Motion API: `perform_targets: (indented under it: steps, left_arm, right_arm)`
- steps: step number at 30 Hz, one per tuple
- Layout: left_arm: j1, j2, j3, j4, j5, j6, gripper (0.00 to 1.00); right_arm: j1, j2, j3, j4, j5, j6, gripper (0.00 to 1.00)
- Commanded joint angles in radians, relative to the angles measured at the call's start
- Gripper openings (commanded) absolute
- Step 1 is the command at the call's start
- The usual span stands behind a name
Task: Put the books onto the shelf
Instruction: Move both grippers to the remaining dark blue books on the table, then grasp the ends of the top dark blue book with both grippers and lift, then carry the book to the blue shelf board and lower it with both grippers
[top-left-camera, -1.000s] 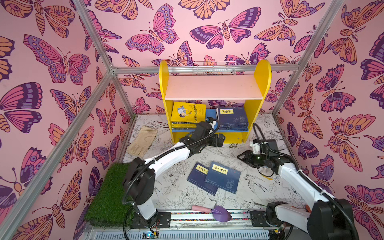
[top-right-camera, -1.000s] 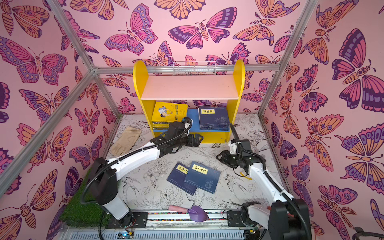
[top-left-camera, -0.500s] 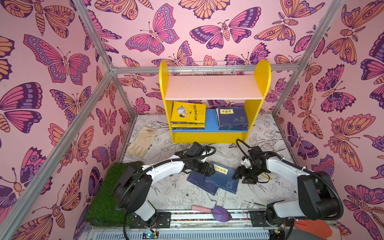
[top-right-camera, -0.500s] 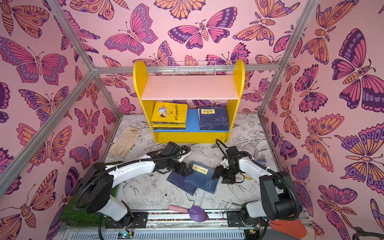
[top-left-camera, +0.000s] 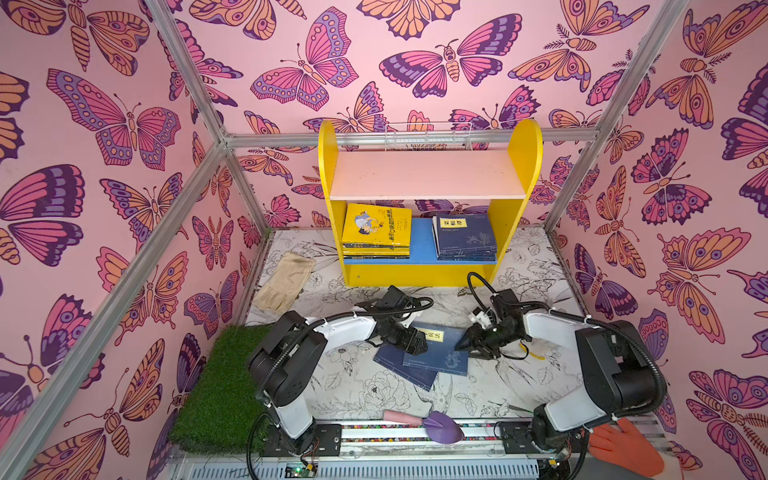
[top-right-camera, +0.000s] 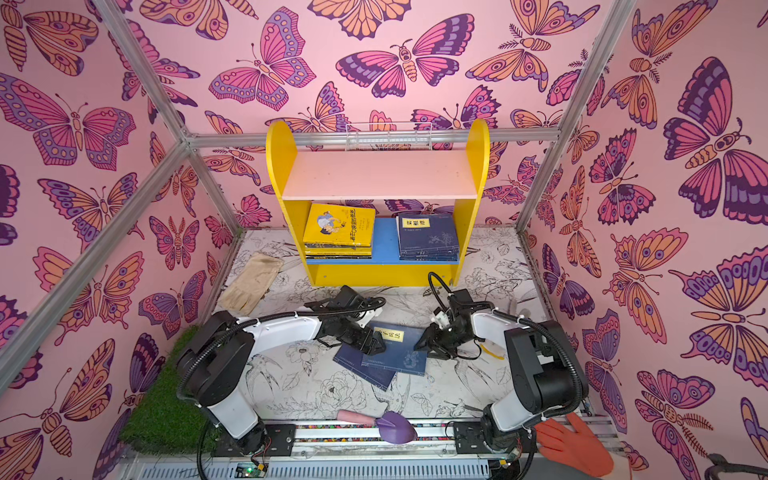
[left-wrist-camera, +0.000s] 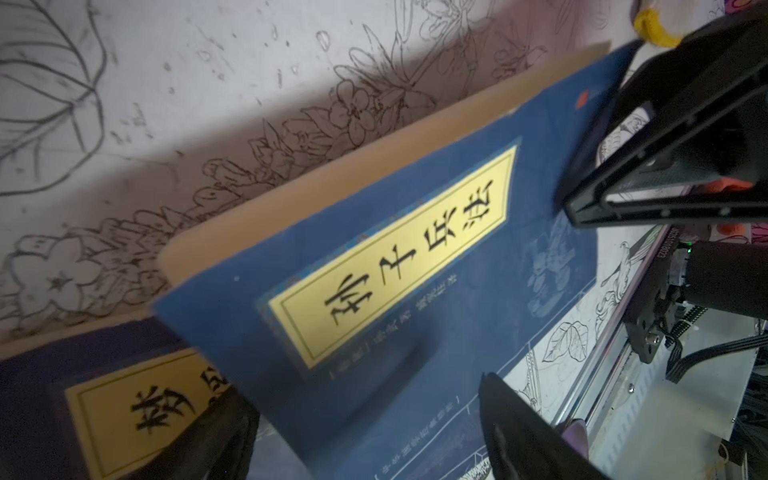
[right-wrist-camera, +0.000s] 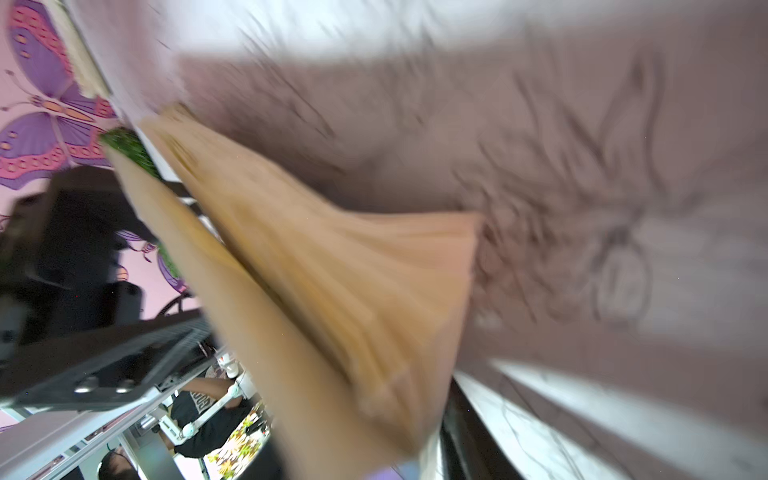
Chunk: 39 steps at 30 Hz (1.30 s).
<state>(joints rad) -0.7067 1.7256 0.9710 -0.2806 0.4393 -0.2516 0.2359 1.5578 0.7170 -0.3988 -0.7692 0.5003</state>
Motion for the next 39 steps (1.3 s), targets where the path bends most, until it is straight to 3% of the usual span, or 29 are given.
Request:
perform_targets:
  steps: [1,4,8,11,15,19,23,25,26,28,31,35,37,39]
  left_arm:
    - [0.020,0.040,-0.026,0.017,0.055,-0.010,0.81]
    - [0.044,0.041,-0.028,0.040,0.065,-0.034,0.77]
    - [0.079,0.026,-0.024,0.066,0.081,-0.067,0.76]
    - [0.124,-0.015,-0.057,0.142,0.113,-0.128,0.77]
    - [0.205,-0.081,-0.115,0.261,0.203,-0.249,0.78]
    - [0.269,-0.138,-0.197,0.466,0.353,-0.422,0.85]
    - [0.277,-0.153,-0.247,0.699,0.482,-0.559,0.94]
    - [0.275,-0.145,-0.275,0.865,0.492,-0.579,0.94]
    - [0.276,-0.135,-0.283,0.920,0.523,-0.670,0.94]
    - [0.273,-0.118,-0.280,0.979,0.544,-0.723,0.93]
    - [0.268,-0.105,-0.263,0.987,0.541,-0.727,0.79]
    - [0.254,-0.104,-0.235,0.992,0.550,-0.728,0.48]
    - [0.247,-0.114,-0.225,0.991,0.537,-0.734,0.26]
    - [0.245,-0.133,-0.224,0.990,0.507,-0.740,0.12]
  right_arm:
    - [0.009,0.004,0.073,0.230,-0.113,0.100,0.35]
    - [0.008,0.007,0.092,0.313,-0.127,0.160,0.27]
    - [0.008,0.000,0.099,0.327,-0.106,0.161,0.07]
    - [0.008,-0.038,0.098,0.330,-0.111,0.154,0.00]
    - [-0.025,-0.088,0.091,0.374,-0.159,0.193,0.00]
    - [-0.083,-0.151,0.048,0.592,-0.236,0.349,0.00]
    - [-0.095,-0.206,0.066,0.646,-0.246,0.390,0.00]
    - [-0.096,-0.218,0.076,0.646,-0.246,0.394,0.00]
    - [-0.096,-0.222,0.078,0.652,-0.246,0.399,0.00]
    - [-0.095,-0.229,0.076,0.675,-0.246,0.415,0.00]
    - [-0.094,-0.237,0.066,0.721,-0.240,0.456,0.00]
    - [-0.093,-0.250,0.053,0.753,-0.214,0.487,0.00]
    - [-0.091,-0.257,0.049,0.756,-0.193,0.489,0.00]
    - [-0.092,-0.264,0.048,0.751,-0.173,0.488,0.00]
